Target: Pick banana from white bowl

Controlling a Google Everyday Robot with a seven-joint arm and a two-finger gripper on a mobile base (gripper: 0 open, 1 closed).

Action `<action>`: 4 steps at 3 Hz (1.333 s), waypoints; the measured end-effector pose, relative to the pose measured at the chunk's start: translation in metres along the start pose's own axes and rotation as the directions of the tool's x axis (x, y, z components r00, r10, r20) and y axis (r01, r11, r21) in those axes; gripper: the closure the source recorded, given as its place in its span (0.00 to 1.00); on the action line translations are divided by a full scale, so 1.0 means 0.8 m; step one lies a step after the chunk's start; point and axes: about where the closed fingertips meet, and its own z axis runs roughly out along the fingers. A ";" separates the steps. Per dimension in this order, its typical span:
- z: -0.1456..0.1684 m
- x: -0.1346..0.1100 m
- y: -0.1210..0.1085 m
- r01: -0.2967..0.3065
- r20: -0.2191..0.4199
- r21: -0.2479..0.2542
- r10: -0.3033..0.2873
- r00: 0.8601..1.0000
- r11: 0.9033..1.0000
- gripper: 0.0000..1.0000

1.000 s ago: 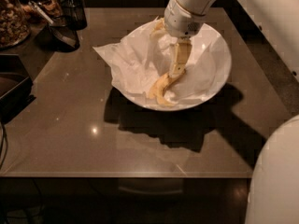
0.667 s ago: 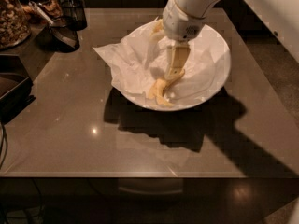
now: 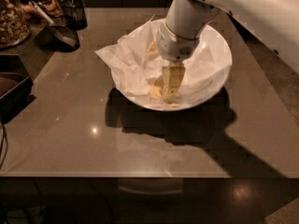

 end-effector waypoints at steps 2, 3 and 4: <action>-0.027 0.016 -0.028 0.002 -0.037 0.025 -0.002 0.999 1.000 0.25; -0.018 0.012 -0.020 0.004 -0.033 0.012 -0.003 0.999 1.000 0.29; 0.003 -0.003 -0.010 0.019 -0.018 -0.019 -0.019 1.000 1.000 0.29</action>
Offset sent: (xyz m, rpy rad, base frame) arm 0.0416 -0.0295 0.0412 -0.0529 -0.0525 -0.0295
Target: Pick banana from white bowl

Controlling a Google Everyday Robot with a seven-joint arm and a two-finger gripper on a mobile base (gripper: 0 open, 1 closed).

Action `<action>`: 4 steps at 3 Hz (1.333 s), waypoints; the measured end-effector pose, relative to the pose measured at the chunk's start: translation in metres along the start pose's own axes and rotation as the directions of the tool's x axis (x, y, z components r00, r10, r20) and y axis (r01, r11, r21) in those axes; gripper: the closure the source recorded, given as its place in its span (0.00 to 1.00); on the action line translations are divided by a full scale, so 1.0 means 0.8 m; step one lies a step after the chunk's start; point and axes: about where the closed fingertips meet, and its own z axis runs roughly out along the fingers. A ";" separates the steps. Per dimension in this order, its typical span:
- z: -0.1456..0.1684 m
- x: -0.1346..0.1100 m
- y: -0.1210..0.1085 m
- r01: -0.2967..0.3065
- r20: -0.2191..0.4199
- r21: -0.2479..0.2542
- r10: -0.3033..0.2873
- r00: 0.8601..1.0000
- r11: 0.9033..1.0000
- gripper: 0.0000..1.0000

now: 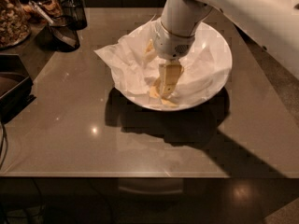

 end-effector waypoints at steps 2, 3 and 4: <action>0.015 -0.003 0.004 -0.007 0.003 -0.033 0.007 1.000 0.999 0.28; -0.004 0.029 -0.016 -0.047 -0.051 -0.001 0.047 0.998 0.999 0.28; -0.011 0.033 -0.020 -0.052 -0.055 0.015 0.052 0.997 0.999 0.23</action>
Offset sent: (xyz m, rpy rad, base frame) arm 0.0192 -0.0120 -0.0289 -0.0615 0.0548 -0.0527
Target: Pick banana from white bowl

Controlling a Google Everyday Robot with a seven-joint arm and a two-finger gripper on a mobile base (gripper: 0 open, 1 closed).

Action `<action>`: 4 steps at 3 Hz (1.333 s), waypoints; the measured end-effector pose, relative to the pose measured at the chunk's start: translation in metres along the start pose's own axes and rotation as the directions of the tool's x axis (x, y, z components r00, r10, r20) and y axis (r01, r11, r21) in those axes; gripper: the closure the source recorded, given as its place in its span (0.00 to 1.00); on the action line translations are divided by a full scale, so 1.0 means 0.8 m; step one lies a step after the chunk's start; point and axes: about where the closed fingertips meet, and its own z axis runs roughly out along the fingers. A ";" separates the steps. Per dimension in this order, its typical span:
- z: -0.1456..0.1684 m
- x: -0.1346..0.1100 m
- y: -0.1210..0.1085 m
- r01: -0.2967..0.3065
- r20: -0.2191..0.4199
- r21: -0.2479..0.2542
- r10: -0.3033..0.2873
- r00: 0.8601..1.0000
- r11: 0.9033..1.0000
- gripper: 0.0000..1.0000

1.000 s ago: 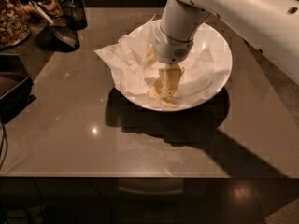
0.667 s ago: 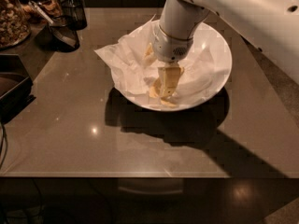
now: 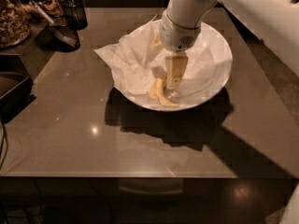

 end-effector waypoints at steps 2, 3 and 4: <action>0.030 0.003 0.005 -0.011 0.033 -0.032 0.012 0.999 0.999 0.31; 0.054 0.006 0.008 -0.016 0.060 -0.063 0.019 0.998 0.998 0.31; 0.067 0.005 0.013 -0.019 0.076 -0.078 0.025 0.997 0.997 0.39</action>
Offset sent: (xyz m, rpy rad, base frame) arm 0.0000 0.0046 -0.0544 0.0531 0.1024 0.0042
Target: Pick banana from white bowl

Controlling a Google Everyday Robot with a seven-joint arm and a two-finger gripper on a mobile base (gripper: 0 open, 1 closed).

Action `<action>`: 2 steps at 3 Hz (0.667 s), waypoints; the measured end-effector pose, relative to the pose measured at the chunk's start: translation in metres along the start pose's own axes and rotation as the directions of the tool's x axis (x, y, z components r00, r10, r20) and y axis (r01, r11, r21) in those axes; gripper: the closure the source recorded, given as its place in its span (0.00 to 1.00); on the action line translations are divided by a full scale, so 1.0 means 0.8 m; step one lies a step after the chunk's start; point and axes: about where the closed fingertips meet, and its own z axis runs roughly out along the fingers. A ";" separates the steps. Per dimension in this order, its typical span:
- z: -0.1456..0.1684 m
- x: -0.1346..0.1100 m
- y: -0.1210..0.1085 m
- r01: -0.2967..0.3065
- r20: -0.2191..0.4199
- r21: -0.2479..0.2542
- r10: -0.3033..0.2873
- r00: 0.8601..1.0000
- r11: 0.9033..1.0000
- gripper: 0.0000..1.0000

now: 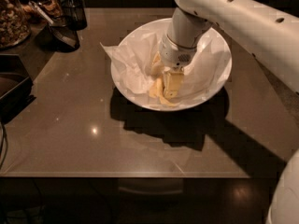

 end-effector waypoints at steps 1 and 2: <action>-0.002 -0.001 0.000 -0.001 0.001 -0.001 0.001 1.000 1.000 0.56; -0.009 0.000 0.004 -0.031 -0.025 0.032 0.032 0.999 0.999 0.80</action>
Offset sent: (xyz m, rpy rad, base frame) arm -0.0089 -0.0105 0.0173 -0.0362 -0.0732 -0.1128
